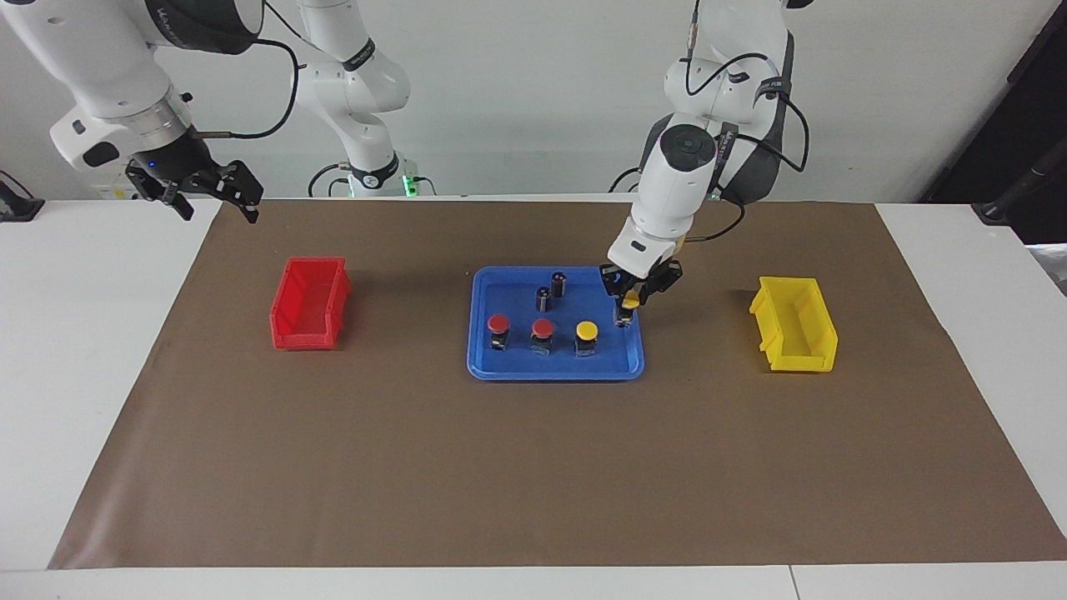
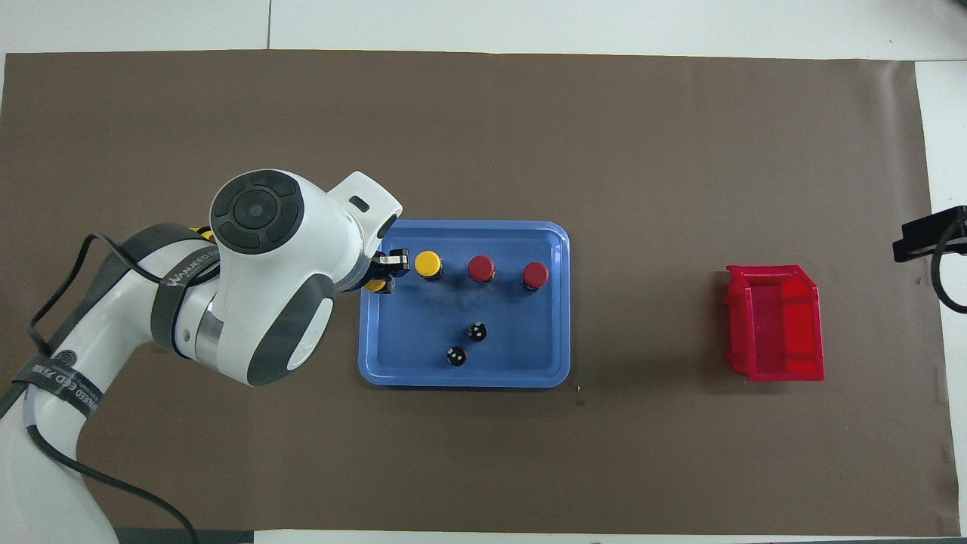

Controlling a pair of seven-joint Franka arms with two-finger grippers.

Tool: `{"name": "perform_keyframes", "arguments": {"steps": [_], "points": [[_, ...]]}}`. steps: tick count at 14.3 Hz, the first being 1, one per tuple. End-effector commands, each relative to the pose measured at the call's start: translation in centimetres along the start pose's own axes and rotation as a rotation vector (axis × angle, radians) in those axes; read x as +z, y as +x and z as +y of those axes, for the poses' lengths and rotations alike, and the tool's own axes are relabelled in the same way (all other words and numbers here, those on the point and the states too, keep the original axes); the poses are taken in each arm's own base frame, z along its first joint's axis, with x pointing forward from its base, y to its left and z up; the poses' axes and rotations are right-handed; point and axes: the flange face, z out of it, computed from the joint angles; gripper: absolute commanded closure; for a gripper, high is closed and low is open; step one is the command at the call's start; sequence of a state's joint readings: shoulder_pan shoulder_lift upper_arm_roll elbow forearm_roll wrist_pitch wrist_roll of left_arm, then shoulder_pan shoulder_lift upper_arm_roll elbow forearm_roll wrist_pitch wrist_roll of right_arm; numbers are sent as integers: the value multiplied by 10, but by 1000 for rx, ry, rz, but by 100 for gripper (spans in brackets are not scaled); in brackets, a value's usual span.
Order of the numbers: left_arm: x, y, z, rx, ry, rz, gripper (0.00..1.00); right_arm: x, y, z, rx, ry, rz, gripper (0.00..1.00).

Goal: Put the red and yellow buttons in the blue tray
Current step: 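Carry the second yellow button over the tray with the left gripper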

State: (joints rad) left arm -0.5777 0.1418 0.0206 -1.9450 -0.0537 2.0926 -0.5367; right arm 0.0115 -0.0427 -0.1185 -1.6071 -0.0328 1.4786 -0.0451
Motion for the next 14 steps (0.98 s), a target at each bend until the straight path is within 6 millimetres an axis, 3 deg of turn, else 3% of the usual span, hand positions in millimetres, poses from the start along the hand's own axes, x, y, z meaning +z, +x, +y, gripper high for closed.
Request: {"name": "perform_keyframes", "arguments": {"steps": [1,5,7,14], "points": [[12,5,2,-15,11,27,98,1,-8,2,-10,-7,2,0],[23,6,-7,-30,8,35,98,1,-9,10,0,-6,2,0],[29,7,-7,-36,11,31,98,1,-8,4,-11,-7,2,0],[53,3,6,-36,26,33,98,0,-7,4,-10,-7,13,0]]}}
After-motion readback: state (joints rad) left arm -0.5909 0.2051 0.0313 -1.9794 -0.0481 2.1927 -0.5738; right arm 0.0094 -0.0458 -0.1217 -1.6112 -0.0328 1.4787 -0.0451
